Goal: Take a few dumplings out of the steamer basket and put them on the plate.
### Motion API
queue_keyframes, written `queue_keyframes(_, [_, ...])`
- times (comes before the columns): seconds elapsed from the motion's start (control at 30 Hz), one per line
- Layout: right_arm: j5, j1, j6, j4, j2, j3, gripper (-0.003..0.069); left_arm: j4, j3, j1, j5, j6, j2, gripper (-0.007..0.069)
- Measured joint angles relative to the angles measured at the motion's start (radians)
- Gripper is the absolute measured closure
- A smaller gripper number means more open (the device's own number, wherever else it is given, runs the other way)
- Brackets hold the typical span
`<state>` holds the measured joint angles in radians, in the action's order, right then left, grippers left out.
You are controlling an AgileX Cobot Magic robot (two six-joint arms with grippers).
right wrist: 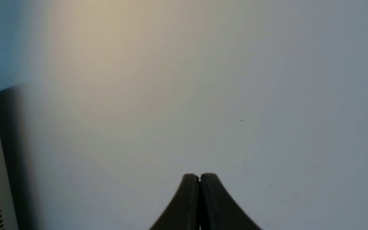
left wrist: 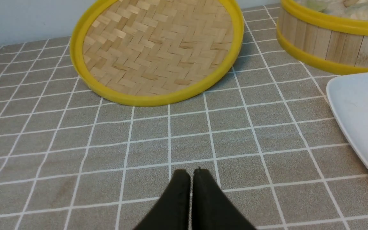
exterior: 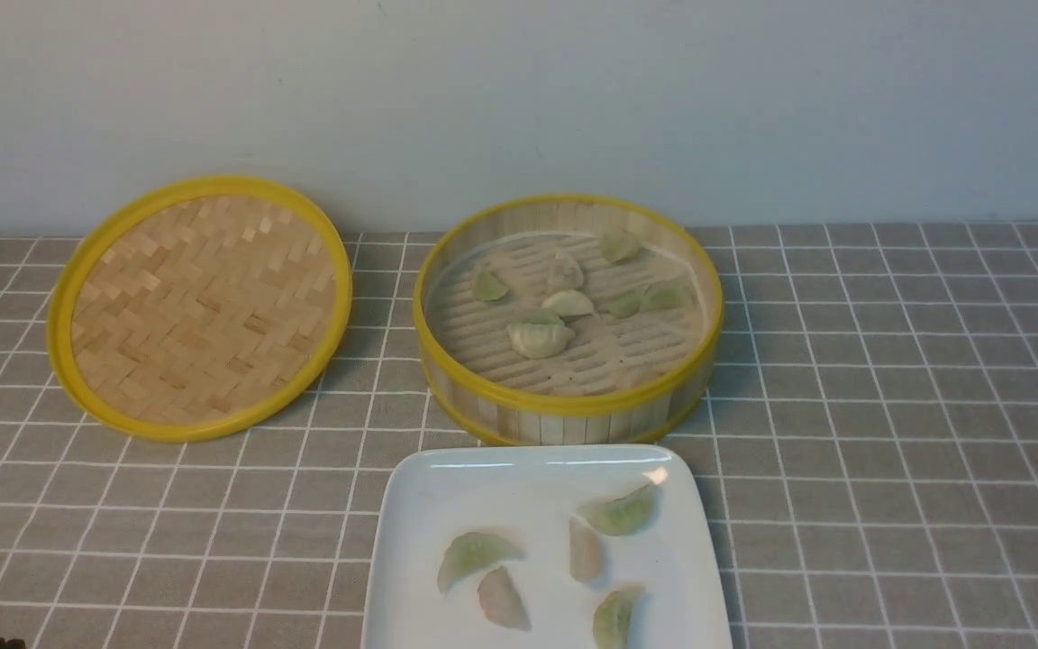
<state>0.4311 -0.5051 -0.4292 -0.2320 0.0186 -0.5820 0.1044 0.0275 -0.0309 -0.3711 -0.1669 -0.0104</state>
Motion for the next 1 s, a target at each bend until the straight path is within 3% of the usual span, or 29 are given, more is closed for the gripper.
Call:
queue_keyframes(0.87, [-0.003, 0.000, 0.003, 0.001, 0.000, 0.000, 0.0673, 0.000, 0.000, 0.000, 0.000, 0.000, 0.000, 0.0629])
queue_keyframes(1.0, [-0.031, 0.000, 0.165, 0.109, 0.000, 0.026, 0.0673, 0.000, 0.000, 0.000, 0.000, 0.000, 0.000, 0.0629])
